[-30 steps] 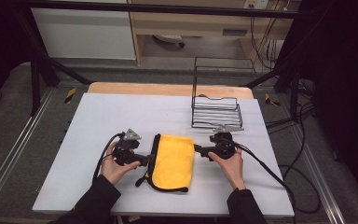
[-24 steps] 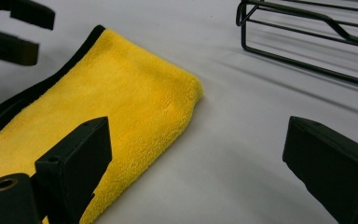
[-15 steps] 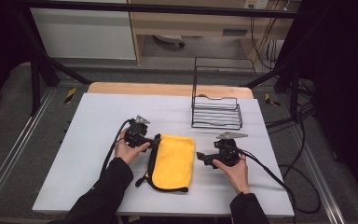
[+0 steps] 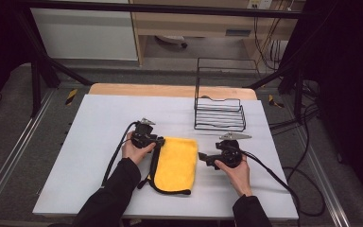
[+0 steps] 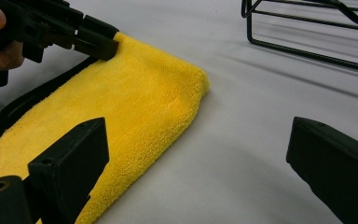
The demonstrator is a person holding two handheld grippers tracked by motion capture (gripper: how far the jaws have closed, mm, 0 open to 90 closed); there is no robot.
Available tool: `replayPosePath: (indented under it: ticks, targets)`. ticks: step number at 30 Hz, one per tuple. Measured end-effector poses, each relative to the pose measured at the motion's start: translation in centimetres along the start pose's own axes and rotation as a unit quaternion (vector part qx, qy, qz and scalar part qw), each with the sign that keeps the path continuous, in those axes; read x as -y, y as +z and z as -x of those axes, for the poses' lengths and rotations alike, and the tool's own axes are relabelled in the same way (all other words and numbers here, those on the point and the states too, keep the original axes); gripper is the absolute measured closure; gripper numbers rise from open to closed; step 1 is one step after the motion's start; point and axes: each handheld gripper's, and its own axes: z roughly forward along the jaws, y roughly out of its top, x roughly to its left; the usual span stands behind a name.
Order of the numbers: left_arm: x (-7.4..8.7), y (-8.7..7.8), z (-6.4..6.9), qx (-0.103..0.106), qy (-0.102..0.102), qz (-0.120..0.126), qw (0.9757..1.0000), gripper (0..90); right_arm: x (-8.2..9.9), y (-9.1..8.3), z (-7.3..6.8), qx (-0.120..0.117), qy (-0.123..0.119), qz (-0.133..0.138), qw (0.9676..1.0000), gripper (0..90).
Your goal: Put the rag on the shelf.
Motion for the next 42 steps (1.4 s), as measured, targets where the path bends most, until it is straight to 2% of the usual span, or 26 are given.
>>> replayPosePath:
  ticks: [7,12,15,18,21,23,27,32,35,38,39,40,42]
  targets:
    - [0.0,-0.1,0.4,0.003,0.006,-0.007,1.0,71.6,-0.2,0.5,0.2,-0.005,0.002,0.004,1.0,2.5]
    - [-0.1,0.0,0.8,-0.008,0.02,-0.01,0.9997,73.3,-0.6,1.2,0.0,-0.001,0.0,-0.005,1.0,2.2]
    - [-0.1,0.1,0.7,-0.006,0.028,-0.01,0.9995,73.0,-0.9,1.6,-0.2,0.001,-0.004,-0.008,1.0,4.5]
    - [0.0,0.1,0.7,-0.007,0.03,-0.007,0.9995,72.8,-1.3,2.5,-0.3,0.008,-0.003,-0.004,1.0,10.0]
    - [0.0,0.1,0.9,-0.013,0.041,-0.008,0.999,72.5,-1.7,3.6,-0.4,0.018,-0.01,-0.004,0.9998,23.3]
    - [0.0,0.2,0.9,-0.012,0.041,-0.008,0.9991,72.5,-1.9,4.1,-0.4,0.023,-0.011,-0.003,0.9997,31.2]
    - [0.1,0.2,0.9,-0.015,0.046,-0.006,0.9988,72.2,-2.2,5.1,-0.4,0.033,-0.012,-0.021,0.9992,36.6]
    - [0.1,0.2,1.0,-0.019,0.052,-0.006,0.9985,71.8,-2.0,5.7,-0.1,0.048,-0.015,-0.025,0.9984,40.5]
    - [0.1,0.2,1.1,-0.021,0.054,-0.004,0.9983,70.9,-1.9,5.9,-0.2,0.039,-0.013,-0.032,0.9986,44.9]
    - [0.1,0.2,1.1,-0.022,0.059,-0.004,0.998,70.7,-1.8,5.9,-0.2,0.042,-0.011,-0.033,0.9985,45.9]
    - [0.1,0.2,1.0,-0.021,0.057,-0.004,0.9982,70.7,-1.8,5.9,-0.3,0.035,-0.007,-0.031,0.9989,54.1]
    - [0.1,0.2,1.0,-0.018,0.054,-0.003,0.9984,70.7,-1.8,5.9,-0.4,0.029,-0.006,-0.029,0.9991,58.1]
    - [0.1,0.2,0.9,-0.014,0.053,-0.005,0.9985,70.7,-1.7,5.9,-0.5,0.023,-0.002,-0.031,0.9992,62.1]
